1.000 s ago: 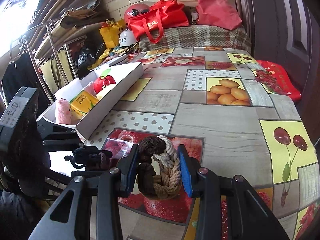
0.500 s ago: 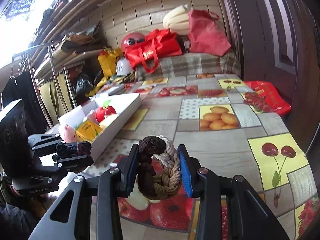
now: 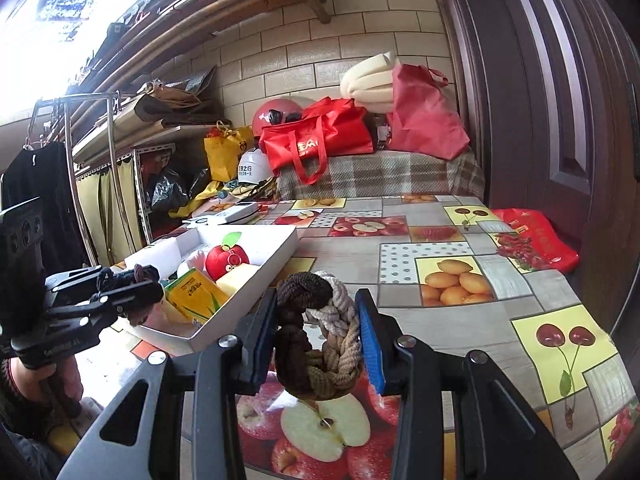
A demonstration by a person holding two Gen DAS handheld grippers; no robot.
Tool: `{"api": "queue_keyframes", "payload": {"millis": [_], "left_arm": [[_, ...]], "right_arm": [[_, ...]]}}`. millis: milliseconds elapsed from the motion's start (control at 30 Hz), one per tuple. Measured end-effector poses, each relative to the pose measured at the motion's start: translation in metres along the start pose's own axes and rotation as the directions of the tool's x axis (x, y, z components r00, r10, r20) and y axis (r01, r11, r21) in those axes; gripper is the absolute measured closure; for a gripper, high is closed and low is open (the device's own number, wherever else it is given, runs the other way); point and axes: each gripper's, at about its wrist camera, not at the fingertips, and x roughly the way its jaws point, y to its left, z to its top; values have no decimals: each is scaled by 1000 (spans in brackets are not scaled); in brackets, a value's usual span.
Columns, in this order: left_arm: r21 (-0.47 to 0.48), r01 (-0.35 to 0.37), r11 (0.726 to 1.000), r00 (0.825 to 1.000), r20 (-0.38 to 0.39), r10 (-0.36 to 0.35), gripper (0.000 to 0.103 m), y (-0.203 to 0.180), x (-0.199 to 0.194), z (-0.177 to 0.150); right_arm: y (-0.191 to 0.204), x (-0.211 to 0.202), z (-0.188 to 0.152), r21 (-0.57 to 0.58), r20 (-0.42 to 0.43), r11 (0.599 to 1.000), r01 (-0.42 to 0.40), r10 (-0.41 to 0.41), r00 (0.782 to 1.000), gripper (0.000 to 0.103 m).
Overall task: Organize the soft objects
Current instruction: 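Lift and carry the rope toy over the box with both tools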
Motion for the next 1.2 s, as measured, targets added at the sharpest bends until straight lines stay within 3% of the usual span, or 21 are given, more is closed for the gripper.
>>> {"api": "queue_keyframes", "payload": {"millis": [300,567,967,1200], "left_arm": [[-29,-92,995,996,16,93,81,32,-12,-7],[-110,-188,976,981,23,191,81,70,-24,-12],[-138,-207,968,977,15,212,81,85,-25,-15],[-190,-263,946,963,17,271,81,102,-30,-17]], "right_arm": [[21,15,2,-13,-13,999,-31,31,999,65],[49,34,2,-47,-46,995,-84,81,996,65],[62,49,1,-30,-81,992,-120,118,990,65],[65,56,2,-14,-87,991,-136,134,987,65]]}}
